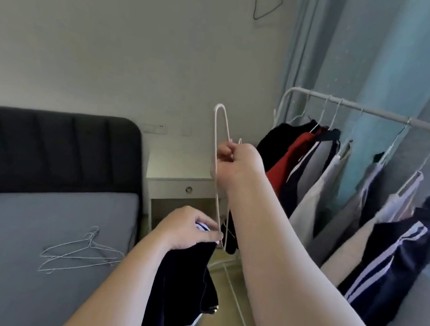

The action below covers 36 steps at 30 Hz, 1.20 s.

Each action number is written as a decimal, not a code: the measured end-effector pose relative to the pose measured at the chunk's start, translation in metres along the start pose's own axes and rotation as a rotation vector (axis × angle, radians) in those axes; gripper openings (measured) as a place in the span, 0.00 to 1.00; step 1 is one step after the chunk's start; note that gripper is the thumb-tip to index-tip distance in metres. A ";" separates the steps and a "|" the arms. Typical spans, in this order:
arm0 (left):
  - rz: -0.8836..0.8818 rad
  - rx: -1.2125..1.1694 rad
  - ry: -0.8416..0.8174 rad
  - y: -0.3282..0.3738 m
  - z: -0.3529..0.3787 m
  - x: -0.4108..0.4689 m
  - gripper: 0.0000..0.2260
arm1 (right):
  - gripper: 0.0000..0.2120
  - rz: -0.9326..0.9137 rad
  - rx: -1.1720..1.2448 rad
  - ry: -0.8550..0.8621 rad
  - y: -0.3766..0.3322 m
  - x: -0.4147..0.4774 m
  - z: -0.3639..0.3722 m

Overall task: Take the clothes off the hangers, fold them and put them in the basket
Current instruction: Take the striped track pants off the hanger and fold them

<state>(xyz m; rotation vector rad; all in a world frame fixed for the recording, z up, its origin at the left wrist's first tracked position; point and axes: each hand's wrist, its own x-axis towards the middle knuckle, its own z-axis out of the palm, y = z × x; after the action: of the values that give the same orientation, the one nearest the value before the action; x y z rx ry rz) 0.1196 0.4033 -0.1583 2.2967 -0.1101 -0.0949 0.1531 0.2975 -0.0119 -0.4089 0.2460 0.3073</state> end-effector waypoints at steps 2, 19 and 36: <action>-0.009 0.064 0.033 -0.013 -0.009 -0.001 0.08 | 0.12 0.029 -0.009 -0.002 0.018 0.013 0.003; -0.593 0.246 0.687 -0.178 -0.123 0.026 0.14 | 0.07 0.457 -0.795 0.009 0.142 0.078 0.005; -0.912 0.372 0.732 -0.303 -0.210 0.003 0.13 | 0.04 0.735 -0.846 -0.069 0.266 0.188 0.001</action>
<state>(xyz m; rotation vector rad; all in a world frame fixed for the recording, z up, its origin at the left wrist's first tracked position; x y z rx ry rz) 0.1593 0.7599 -0.2450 2.4050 1.3827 0.3269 0.2364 0.5755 -0.1600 -1.1403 0.1808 1.1615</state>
